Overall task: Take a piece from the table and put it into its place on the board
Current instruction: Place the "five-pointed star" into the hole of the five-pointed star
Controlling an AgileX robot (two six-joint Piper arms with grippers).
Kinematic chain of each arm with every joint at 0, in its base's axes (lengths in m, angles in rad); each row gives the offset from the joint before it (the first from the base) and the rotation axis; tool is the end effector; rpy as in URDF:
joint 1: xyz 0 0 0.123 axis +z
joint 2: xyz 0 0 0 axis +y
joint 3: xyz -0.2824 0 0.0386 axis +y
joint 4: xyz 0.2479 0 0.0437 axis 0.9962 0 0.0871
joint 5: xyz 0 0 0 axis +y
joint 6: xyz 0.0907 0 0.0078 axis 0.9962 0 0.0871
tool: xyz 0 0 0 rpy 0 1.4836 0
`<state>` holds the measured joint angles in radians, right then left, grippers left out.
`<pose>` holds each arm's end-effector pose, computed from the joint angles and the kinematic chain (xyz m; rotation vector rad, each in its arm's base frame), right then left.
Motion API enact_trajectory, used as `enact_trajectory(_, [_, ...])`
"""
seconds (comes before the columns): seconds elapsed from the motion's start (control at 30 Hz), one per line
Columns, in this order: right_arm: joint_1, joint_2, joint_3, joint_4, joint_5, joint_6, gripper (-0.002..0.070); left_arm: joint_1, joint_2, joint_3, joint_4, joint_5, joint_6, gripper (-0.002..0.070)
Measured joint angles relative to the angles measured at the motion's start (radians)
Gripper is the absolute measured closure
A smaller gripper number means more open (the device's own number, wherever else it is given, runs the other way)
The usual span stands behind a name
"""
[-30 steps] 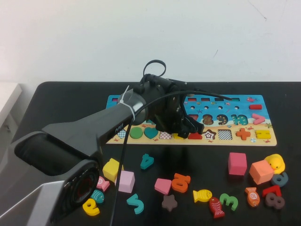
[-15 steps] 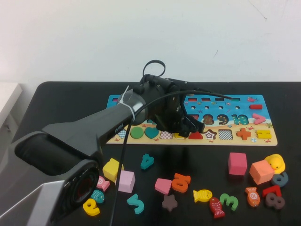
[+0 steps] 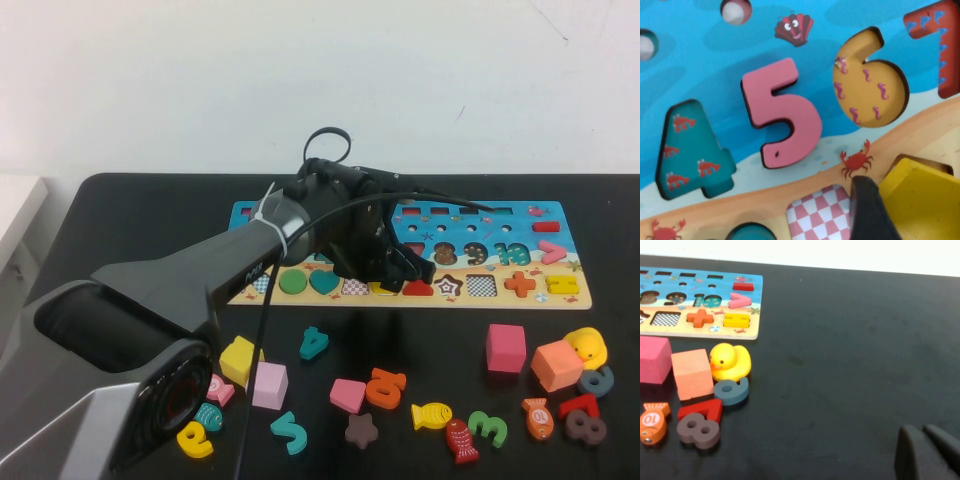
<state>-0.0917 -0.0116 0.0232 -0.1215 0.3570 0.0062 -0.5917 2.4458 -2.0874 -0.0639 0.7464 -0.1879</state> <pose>0.0524 -0.0087 0.1740 0.0148 1.8532 -0.1781 0.4433 -0.3027 0.1510 0.4826 2.5843 -0.3525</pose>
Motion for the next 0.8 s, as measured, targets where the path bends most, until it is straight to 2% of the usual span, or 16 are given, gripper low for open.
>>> enact_trajectory(0.8, [0.000, 0.000, 0.000, 0.000, 0.000, 0.000, 0.0657, -0.002, 0.006, -0.054, -0.054, 0.038, 0.051, 0.0364])
